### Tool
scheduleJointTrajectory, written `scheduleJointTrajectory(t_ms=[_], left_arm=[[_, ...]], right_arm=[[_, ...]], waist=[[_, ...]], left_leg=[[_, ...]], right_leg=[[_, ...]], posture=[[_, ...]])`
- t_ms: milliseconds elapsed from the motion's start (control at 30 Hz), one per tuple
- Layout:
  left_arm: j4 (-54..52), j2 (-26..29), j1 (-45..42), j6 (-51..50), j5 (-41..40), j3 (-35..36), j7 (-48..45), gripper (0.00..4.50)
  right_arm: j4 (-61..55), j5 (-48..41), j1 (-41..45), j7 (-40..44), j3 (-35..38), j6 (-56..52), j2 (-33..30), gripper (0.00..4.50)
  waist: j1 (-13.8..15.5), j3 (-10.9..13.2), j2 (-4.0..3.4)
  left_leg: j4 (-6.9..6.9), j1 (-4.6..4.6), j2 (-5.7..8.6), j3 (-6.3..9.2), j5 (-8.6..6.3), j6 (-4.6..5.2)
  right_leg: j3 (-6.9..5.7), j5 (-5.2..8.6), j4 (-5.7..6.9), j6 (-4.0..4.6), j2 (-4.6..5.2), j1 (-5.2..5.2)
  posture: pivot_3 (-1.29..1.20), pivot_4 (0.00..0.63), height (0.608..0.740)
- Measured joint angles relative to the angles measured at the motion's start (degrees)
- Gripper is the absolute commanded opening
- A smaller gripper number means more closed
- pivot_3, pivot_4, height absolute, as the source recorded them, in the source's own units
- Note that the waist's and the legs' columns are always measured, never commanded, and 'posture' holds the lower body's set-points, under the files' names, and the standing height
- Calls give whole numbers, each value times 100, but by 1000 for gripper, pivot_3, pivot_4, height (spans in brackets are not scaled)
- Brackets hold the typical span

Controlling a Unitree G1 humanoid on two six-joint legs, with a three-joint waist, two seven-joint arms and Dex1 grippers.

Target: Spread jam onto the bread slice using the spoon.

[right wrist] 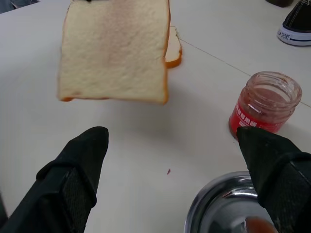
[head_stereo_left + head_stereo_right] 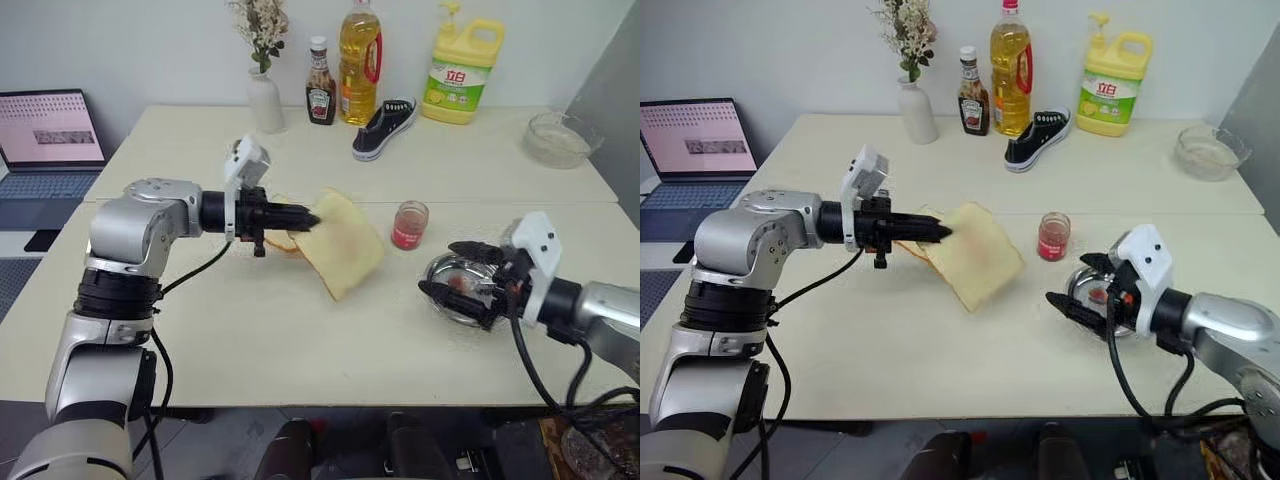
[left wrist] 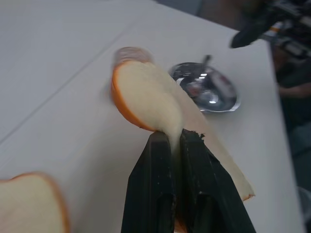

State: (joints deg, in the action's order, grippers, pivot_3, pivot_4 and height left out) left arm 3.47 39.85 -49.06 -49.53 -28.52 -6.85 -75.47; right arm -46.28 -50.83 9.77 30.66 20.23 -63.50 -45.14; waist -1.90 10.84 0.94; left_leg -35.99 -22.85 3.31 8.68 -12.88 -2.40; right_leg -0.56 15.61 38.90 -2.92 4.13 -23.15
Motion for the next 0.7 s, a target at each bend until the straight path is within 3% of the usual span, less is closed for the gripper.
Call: scheduleJointTrajectory(t_ms=[133, 233, 467, 700], left_arm=[[-21, 160, 384, 1347, 869, -1037, -414, 23], [1043, -271, 454, 2870, 1888, -1774, -248, 23], [2890, -1044, -186, 5230, 3022, -2054, 242, 23], [4029, -1262, -544, 6635, 3610, -2049, 547, 23]], right_arm=[[-396, -701, -509, -209, 330, -202, -126, 4500], [-657, -1000, -792, -481, 298, -201, -134, 4500], [-691, -1124, -887, -989, 135, -71, -169, 4500], [-689, -1128, -951, -1187, 93, 89, -276, 4500]], waist=[[17, -8, -14], [71, 4, 6], [133, 5, 17], [126, 5, 18]], left_leg=[[2, 9, -9, -8, 0, 0], [-8, -7, -5, -4, 1, 2], [-8, -12, 3, -11, 1, 2], [-8, -10, 7, -9, 0, 3]], right_leg=[[7, -1, 0, 5, -2, 5], [2, -10, -2, 8, -2, -2], [6, -18, -20, -6, 4, 0], [4, -18, -15, -8, 1, 0]], posture=[[0, 150, 740], [0, 150, 740], [0, 150, 740], [0, 150, 740]])
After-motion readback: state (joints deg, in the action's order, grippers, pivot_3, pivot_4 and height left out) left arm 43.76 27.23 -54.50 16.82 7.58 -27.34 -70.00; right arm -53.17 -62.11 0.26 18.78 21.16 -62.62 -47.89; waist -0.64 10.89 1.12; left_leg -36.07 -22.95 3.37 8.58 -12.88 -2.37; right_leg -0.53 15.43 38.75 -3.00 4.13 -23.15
